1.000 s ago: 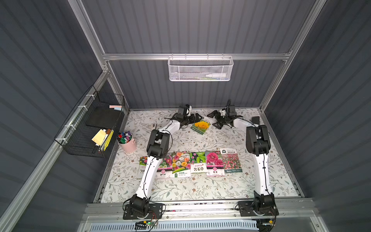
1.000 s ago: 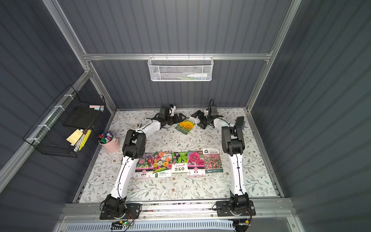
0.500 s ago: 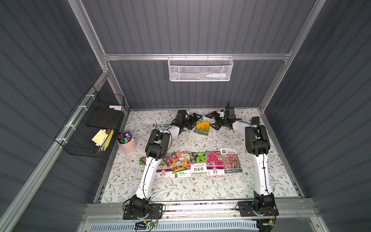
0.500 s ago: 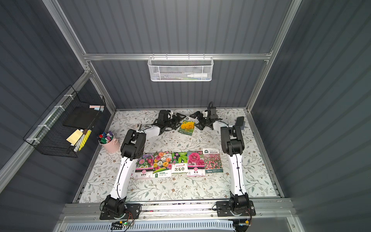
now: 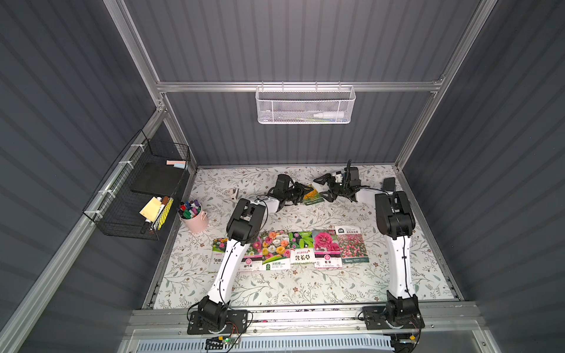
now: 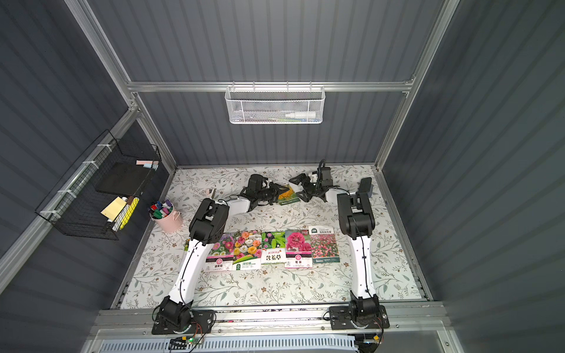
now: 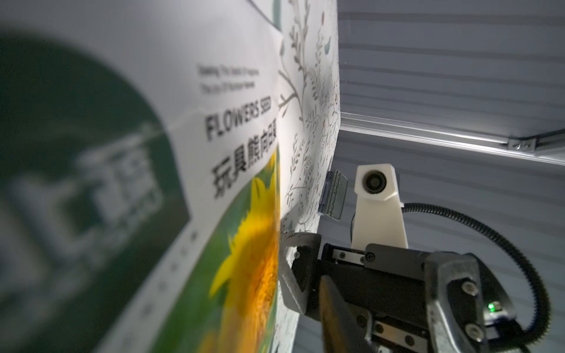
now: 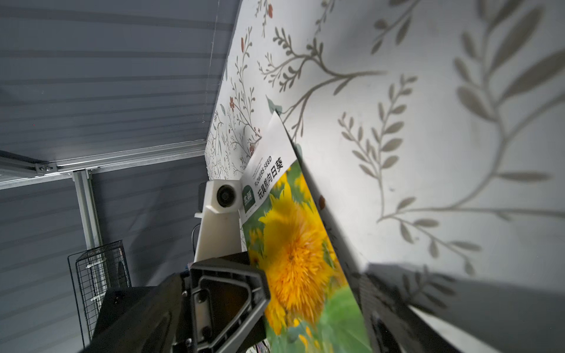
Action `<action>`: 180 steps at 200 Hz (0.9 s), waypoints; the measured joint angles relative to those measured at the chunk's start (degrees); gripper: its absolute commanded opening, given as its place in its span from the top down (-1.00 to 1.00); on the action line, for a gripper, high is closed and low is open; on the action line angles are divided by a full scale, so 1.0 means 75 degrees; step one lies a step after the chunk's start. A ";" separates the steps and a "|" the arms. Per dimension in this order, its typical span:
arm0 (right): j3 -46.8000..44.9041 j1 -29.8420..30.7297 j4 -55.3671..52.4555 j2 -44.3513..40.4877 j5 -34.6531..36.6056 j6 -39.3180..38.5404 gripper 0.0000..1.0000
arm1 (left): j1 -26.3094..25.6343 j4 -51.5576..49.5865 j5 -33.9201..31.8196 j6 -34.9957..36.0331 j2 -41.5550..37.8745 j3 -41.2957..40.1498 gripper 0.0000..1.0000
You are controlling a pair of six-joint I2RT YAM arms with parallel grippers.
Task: Arrange the seed packets in a row
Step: Pick up the seed packet from the center of the board.
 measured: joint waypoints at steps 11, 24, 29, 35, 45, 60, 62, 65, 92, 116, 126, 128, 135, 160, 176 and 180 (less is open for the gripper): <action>-0.0169 -0.0006 0.0076 -0.0096 -0.0017 0.0003 -0.86 | 0.0000 0.0003 0.0050 0.0006 -0.0006 -0.0032 0.51; -0.0391 -0.0020 0.0076 -0.0248 -0.0044 -0.0006 -0.85 | 0.0000 -0.0015 0.0119 0.0050 -0.0044 -0.0119 0.71; -0.0487 -0.0026 0.0052 -0.0321 -0.0047 -0.0012 -0.85 | 0.0000 -0.0038 0.0143 0.0096 -0.0090 -0.0175 0.78; -0.0603 -0.0035 0.0032 -0.0405 -0.0050 -0.0020 -0.85 | 0.0000 -0.0096 0.0189 0.0169 -0.0146 -0.0233 0.85; -0.0819 -0.0058 -0.0044 -0.0574 -0.0050 -0.0052 -0.85 | 0.0000 -0.0187 0.0242 0.0230 -0.0274 -0.0344 0.99; -0.1227 -0.0117 -0.0172 -0.0883 -0.0044 -0.0146 -0.86 | 0.0000 -0.0262 0.0356 0.0265 -0.0455 -0.0431 1.00; -0.1303 -0.0125 -0.0207 -0.0956 -0.0041 -0.0160 -0.85 | 0.0000 -0.0265 0.0364 0.0254 -0.0481 -0.0437 1.00; -0.1411 -0.0149 -0.0239 -0.1035 -0.0029 -0.0172 -0.85 | 0.0000 -0.0254 0.0388 0.0256 -0.0513 -0.0443 1.00; -0.2567 -0.0341 -0.0603 -0.2049 0.0003 -0.0425 -0.85 | -0.0035 0.0003 0.0554 0.0052 -0.0912 -0.0522 1.00; -0.3710 -0.0522 -0.0804 -0.3369 -0.0061 -0.0600 -0.85 | -0.0210 0.0300 0.0793 -0.0009 -0.1504 -0.0903 1.00; -0.4208 -0.0621 -0.0793 -0.4007 -0.0111 -0.0647 -0.85 | -0.0358 0.0399 0.0924 -0.0009 -0.1751 -0.1075 1.00; -0.4310 -0.0638 -0.0804 -0.4156 -0.0134 -0.0664 -0.85 | -0.0396 0.0414 0.0965 -0.0006 -0.1804 -0.1102 1.00; -0.4625 -0.0714 -0.0804 -0.4596 -0.0178 -0.0685 -0.86 | -0.0539 0.0487 0.1070 -0.0003 -0.1976 -0.1212 1.00; -0.5796 -0.1125 -0.0796 -0.6254 -0.0376 -0.0691 -0.84 | -0.1215 0.0898 0.1346 0.0122 -0.2652 -0.1979 1.00; -0.6312 -0.1416 -0.0938 -0.7192 -0.0443 -0.0673 -0.82 | -0.1629 0.1102 0.1396 0.0259 -0.2999 -0.2532 1.00; -0.6420 -0.1469 -0.0965 -0.7388 -0.0455 -0.0667 -0.81 | -0.1722 0.1145 0.1387 0.0291 -0.3051 -0.2640 1.00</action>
